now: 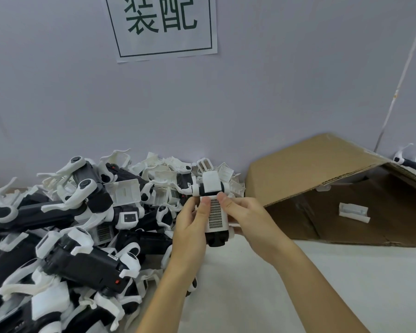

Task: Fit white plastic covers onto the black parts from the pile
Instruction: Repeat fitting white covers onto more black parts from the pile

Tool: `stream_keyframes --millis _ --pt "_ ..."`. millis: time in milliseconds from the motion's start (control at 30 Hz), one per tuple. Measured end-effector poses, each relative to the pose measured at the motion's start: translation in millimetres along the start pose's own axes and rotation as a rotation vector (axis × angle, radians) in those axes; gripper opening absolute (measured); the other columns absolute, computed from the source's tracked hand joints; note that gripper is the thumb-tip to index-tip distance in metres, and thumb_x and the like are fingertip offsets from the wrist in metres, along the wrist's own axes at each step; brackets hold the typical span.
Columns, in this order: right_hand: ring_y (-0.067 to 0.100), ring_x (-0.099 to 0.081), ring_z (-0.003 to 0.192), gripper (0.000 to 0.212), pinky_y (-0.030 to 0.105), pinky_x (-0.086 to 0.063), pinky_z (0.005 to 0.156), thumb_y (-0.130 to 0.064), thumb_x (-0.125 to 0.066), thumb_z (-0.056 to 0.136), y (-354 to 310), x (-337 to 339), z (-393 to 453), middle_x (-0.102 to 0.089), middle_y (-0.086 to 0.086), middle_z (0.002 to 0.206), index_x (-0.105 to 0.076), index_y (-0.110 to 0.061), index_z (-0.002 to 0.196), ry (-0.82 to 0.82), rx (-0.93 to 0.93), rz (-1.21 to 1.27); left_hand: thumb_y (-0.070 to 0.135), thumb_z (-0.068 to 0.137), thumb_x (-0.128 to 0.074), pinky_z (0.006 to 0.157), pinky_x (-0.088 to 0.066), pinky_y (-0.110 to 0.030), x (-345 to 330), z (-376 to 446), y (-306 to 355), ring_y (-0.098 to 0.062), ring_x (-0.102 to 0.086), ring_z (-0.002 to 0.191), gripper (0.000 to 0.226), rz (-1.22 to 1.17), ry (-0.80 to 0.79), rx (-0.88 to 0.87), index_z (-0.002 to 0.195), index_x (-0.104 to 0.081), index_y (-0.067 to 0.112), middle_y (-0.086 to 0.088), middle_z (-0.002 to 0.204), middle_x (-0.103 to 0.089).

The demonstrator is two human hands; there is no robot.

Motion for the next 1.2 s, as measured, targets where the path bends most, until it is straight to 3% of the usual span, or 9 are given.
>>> stream_keyframes --millis 100,200,300,500,667,833,1033,1133,1200 --pt "0.015 -0.075 0.083 0.035 0.021 -0.057 0.069 -0.043 -0.063 0.083 -2 2 0 -0.079 0.004 0.087 -0.078 -0.012 0.085 0.093 0.057 0.027 0.039 0.091 -0.052 0.050 -0.056 -0.029 3 0 7 -0.018 -0.071 0.067 0.034 0.011 0.022 -0.046 0.101 -0.071 0.013 -0.005 0.080 -0.074" --pt "0.015 -0.075 0.079 0.029 0.022 -0.059 0.069 -0.034 -0.064 0.093 0 3 1 -0.078 0.004 0.082 -0.079 -0.012 0.081 0.176 0.099 -0.021 0.027 0.100 -0.050 0.045 -0.053 -0.028 10 -1 10 -0.018 -0.068 0.058 0.033 0.035 0.074 -0.071 0.083 -0.076 0.016 -0.005 0.069 -0.072" --pt "0.016 -0.075 0.079 0.028 0.023 -0.059 0.067 -0.030 -0.063 0.094 2 3 0 -0.078 0.006 0.082 -0.079 -0.012 0.082 0.203 0.109 0.031 0.023 0.102 -0.050 0.049 -0.055 -0.028 13 0 9 -0.020 -0.070 0.062 0.033 0.027 0.079 -0.072 0.086 -0.077 0.013 -0.008 0.073 -0.073" --pt "0.019 -0.076 0.085 0.034 0.027 -0.060 0.069 -0.040 -0.062 0.090 6 0 3 -0.078 0.007 0.089 -0.079 -0.010 0.092 0.143 0.070 0.126 0.023 0.099 -0.052 0.067 -0.061 -0.035 7 4 -2 -0.026 -0.074 0.084 0.026 -0.012 0.022 0.009 0.106 -0.071 0.008 -0.014 0.093 -0.076" --pt "0.015 -0.075 0.090 0.025 0.021 -0.057 0.073 -0.024 -0.057 0.101 4 0 2 -0.078 0.004 0.093 -0.077 -0.009 0.102 0.106 0.116 -0.007 0.014 0.104 -0.048 0.064 -0.059 -0.027 11 3 8 -0.020 -0.074 0.080 0.028 0.152 0.059 -0.115 0.098 -0.074 0.021 -0.003 0.085 -0.077" --pt "0.013 -0.075 0.086 0.020 0.019 -0.057 0.071 -0.025 -0.060 0.098 5 3 3 -0.079 0.000 0.088 -0.078 -0.018 0.093 0.146 0.152 -0.045 0.016 0.104 -0.048 0.072 -0.059 -0.039 13 3 7 -0.030 -0.073 0.083 0.029 0.122 0.084 -0.101 0.095 -0.076 0.020 -0.009 0.085 -0.076" --pt "0.018 -0.071 0.108 0.032 0.033 -0.056 0.095 -0.030 -0.063 0.091 10 0 5 -0.076 0.004 0.110 -0.071 -0.013 0.118 -0.054 0.093 0.034 0.022 0.094 -0.055 0.087 -0.059 -0.048 6 6 -10 -0.034 -0.072 0.099 0.027 -0.059 -0.008 0.076 0.110 -0.073 0.009 -0.017 0.097 -0.076" --pt "0.008 -0.070 0.104 0.025 0.021 -0.055 0.088 -0.017 -0.059 0.100 4 7 3 -0.076 -0.003 0.108 -0.070 -0.014 0.122 0.003 0.139 -0.121 0.007 0.103 -0.045 0.084 -0.059 -0.029 2 5 -6 -0.010 -0.073 0.079 0.029 0.134 -0.066 -0.014 0.114 -0.069 0.018 0.000 0.079 -0.076" --pt "0.003 -0.070 0.100 0.024 0.017 -0.054 0.084 -0.015 -0.058 0.100 2 8 3 -0.077 -0.006 0.106 -0.071 -0.015 0.120 0.043 0.172 -0.211 0.007 0.104 -0.043 0.069 -0.054 -0.012 3 4 -4 0.001 -0.069 0.069 0.033 0.201 -0.052 -0.053 0.109 -0.068 0.027 0.006 0.093 -0.078"
Point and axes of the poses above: each hand's wrist, its own z-axis towards the middle knuckle, its own x-axis out of the back of the hand, y = z × x, the point moved 10 cm from there along z, towards the middle knuckle
